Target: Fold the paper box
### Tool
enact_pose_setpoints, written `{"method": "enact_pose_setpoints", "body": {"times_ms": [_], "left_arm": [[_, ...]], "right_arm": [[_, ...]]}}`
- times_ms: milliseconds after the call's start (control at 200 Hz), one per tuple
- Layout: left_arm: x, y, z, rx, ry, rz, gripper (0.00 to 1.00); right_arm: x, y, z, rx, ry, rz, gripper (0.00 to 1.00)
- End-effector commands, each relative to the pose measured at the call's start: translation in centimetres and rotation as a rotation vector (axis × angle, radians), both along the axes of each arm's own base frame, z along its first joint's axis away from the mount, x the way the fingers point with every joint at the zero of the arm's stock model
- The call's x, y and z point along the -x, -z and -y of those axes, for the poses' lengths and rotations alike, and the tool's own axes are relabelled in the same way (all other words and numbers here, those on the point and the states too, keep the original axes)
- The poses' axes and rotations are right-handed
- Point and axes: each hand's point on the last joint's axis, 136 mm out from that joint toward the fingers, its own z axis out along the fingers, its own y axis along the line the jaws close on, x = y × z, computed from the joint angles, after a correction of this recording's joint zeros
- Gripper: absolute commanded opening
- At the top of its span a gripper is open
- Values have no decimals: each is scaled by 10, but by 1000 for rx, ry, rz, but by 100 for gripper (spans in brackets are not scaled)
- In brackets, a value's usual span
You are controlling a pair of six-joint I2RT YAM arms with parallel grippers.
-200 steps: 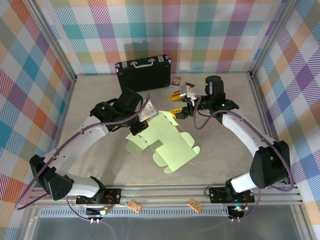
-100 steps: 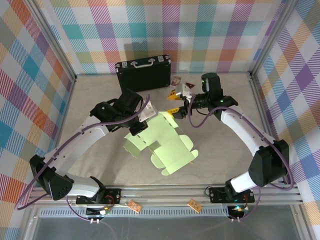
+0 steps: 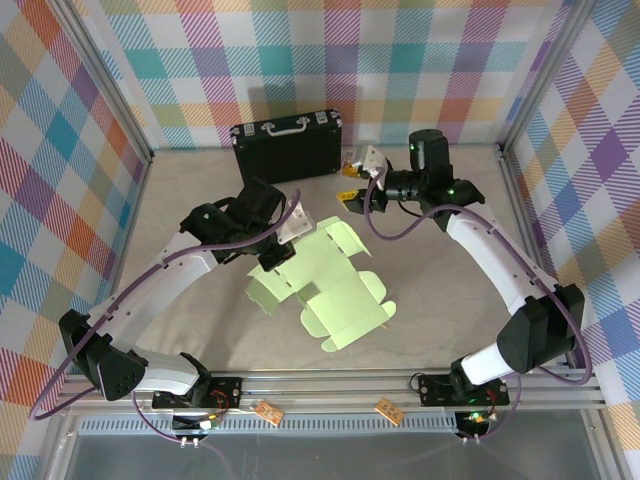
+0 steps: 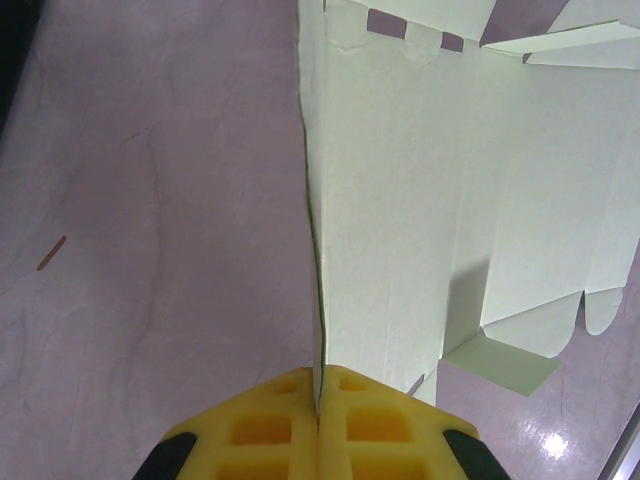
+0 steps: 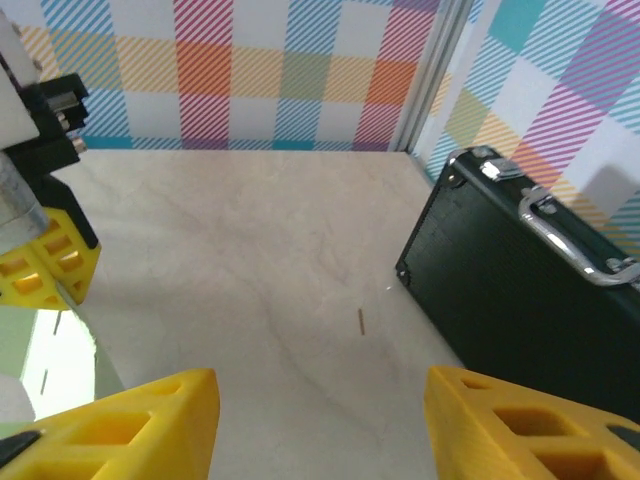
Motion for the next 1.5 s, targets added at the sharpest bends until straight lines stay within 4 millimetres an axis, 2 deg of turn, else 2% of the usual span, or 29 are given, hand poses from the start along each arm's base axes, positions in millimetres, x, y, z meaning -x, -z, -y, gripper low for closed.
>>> {"method": "enact_pose_setpoints", "body": {"times_ms": [0,150,295,470,645,680,720,810,875,995,1065,1160,1230,1325,1430,1495], "left_arm": [[-3,-12,3,8,12,28,0],[-3,-12,4,9,15,30,0],[-5,-12,4,5,9,35,0],[-4,-12,4,11,12,32,0],[-4,-15,5,25,11,44,0],[-4,-15,3,20,4,48,0],[-6,-14,0,11,-17,55,0],[-12,-8,-10,-13,-87,72,0],[-13,-5,-15,-18,-138,68,0],[-11,-5,-22,18,-204,80,0],[-10,-7,-25,46,-234,95,0],[-3,-9,-25,87,-241,84,0],[4,-12,-21,129,-226,65,0],[18,-16,-15,191,-175,43,0],[39,-23,-6,282,-71,31,0],[52,-28,-4,322,-17,39,0]], "right_arm": [[11,17,-9,64,-67,-42,54],[25,29,-17,113,-144,-43,51],[48,29,-24,89,-246,-57,53],[54,40,-30,127,-267,-61,53],[50,43,-36,149,-270,-66,53],[48,40,-37,150,-254,-66,58],[39,36,-36,148,-197,-59,64],[12,23,-28,128,-2,-43,71],[7,12,-19,96,81,-60,75],[21,5,-12,34,124,-137,78],[40,8,-11,-10,84,-186,79],[68,32,-14,-31,-8,-201,82],[76,48,-16,-3,-22,-198,83],[59,62,-17,29,56,-198,84],[13,67,-9,67,256,-172,83],[-9,60,-3,41,319,-179,82]]}}
